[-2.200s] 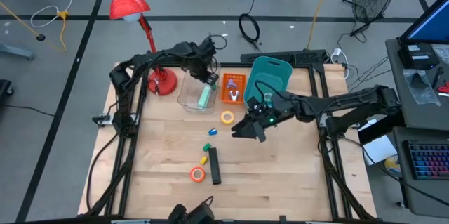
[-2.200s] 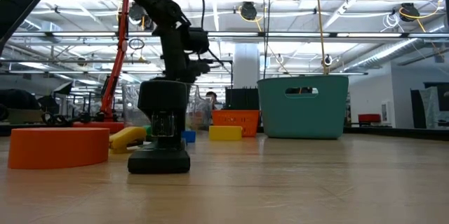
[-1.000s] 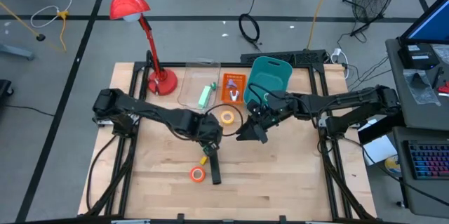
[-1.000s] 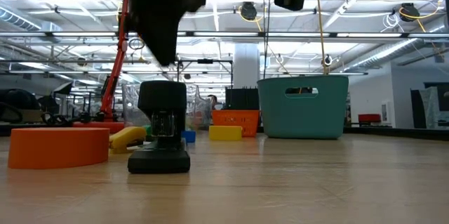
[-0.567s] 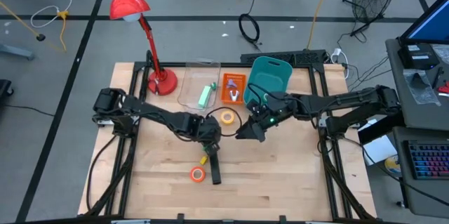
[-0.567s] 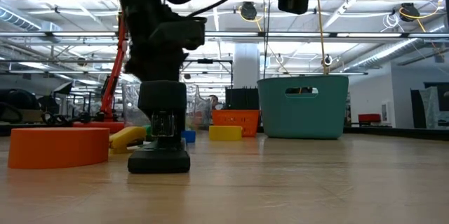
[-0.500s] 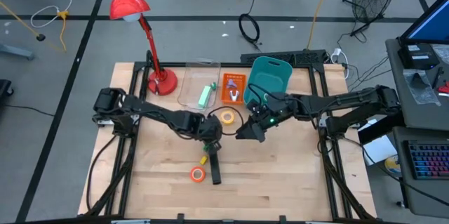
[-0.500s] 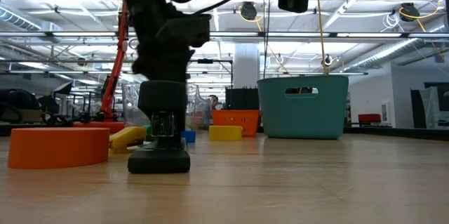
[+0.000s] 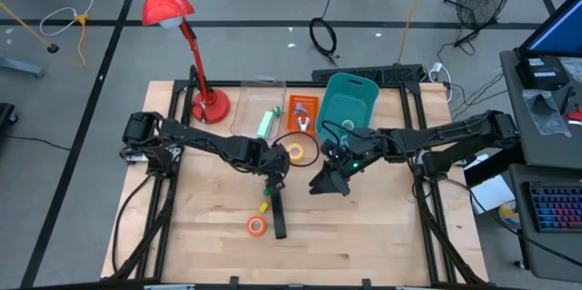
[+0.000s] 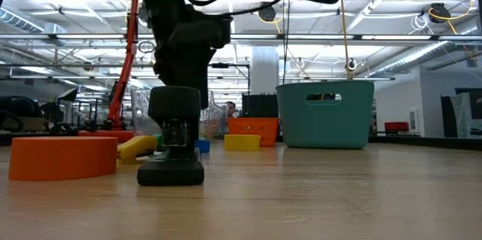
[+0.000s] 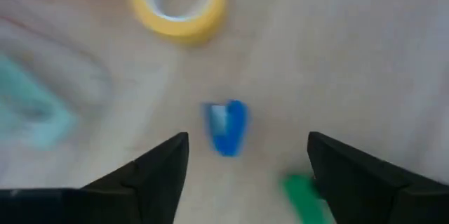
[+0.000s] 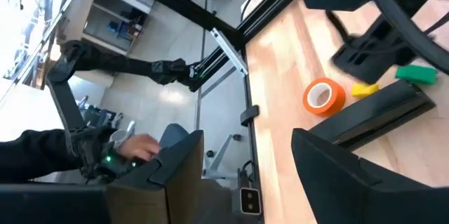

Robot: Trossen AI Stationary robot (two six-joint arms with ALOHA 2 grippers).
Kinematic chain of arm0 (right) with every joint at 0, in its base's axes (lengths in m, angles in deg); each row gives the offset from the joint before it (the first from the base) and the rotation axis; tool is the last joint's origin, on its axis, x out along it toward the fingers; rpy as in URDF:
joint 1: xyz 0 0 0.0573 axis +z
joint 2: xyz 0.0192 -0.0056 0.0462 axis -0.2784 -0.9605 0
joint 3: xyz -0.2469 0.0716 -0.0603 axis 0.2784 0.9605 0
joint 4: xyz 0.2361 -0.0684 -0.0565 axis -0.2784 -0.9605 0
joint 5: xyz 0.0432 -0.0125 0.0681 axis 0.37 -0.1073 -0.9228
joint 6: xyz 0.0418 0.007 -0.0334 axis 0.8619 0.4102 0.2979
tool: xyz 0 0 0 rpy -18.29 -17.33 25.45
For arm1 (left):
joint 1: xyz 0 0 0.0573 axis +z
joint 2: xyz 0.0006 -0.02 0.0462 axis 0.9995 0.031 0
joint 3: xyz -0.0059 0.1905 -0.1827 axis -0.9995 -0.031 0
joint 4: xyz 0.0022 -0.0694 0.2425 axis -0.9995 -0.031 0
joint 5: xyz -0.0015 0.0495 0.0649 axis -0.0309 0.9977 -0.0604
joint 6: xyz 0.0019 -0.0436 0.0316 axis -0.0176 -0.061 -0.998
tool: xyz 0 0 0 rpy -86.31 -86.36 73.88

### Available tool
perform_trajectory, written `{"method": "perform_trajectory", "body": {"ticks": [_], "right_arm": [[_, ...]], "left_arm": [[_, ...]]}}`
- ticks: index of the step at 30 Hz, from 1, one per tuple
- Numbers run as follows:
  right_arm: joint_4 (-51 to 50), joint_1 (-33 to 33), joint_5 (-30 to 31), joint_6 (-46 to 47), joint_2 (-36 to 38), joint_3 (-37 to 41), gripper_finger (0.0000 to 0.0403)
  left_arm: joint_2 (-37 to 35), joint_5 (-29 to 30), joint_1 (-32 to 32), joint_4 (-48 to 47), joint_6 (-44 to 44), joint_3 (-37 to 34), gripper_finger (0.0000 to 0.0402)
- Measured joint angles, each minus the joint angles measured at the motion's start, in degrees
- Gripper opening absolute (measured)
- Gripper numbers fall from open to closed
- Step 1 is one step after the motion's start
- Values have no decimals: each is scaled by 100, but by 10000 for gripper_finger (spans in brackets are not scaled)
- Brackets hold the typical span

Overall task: Pick and place Stapler, Stapler remover, tape
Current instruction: Put the blue stapler into the transparent bin

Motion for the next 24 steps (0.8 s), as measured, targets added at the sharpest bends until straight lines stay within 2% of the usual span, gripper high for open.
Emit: {"method": "perform_trajectory", "body": {"ticks": [2,5,16,20,24], "right_arm": [[3,1,-3,11,0,0,209],[2,-5,-121,37,0,0,209],[0,-5,-116,-189,0,0,209],[-30,-5,-85,-230,0,0,209],[-53,-5,46,-293,0,0,209]], "left_arm": [[0,374,-60,-51,-229,0,305],[0,483,-103,-48,-474,0,302],[104,514,-282,-133,-899,-9,231],[419,328,-267,-223,-764,-17,224],[774,426,-270,-222,-770,-15,229]]}}
